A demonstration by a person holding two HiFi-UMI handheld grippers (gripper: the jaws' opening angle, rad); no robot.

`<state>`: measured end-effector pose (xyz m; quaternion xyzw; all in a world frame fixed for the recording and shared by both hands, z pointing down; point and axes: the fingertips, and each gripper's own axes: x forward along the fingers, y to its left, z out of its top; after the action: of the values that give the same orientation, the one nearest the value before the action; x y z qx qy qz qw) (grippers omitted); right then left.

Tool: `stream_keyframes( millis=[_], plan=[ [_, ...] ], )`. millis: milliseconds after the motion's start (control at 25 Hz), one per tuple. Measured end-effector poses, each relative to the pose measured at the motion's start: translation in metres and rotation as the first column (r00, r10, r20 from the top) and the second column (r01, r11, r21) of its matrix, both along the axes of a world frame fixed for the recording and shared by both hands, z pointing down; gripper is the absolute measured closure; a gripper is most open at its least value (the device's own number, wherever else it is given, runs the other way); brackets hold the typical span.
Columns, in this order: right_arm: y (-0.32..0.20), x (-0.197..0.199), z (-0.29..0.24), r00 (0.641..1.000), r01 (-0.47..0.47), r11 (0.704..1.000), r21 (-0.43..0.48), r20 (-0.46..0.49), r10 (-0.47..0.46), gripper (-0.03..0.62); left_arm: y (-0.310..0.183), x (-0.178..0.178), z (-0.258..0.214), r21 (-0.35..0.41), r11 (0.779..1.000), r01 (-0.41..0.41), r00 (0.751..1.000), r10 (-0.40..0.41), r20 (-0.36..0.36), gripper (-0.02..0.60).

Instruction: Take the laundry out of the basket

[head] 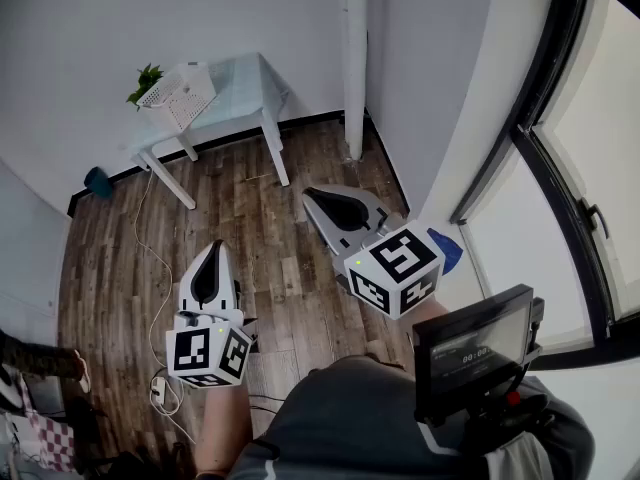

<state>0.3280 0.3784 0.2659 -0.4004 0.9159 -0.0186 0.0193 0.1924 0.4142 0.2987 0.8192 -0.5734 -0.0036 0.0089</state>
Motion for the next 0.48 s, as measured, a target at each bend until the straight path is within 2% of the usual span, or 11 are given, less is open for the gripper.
stream_keyframes(
  millis=[480],
  plan=[
    [0.0054, -0.0057, -0.0026, 1.000, 0.007, 1.000, 0.019, 0.001, -0.007, 0.576, 0.0065, -0.0042, 0.0012, -0.012, 1.000, 0.007, 1.000, -0.007, -0.011, 0.578]
  ],
)
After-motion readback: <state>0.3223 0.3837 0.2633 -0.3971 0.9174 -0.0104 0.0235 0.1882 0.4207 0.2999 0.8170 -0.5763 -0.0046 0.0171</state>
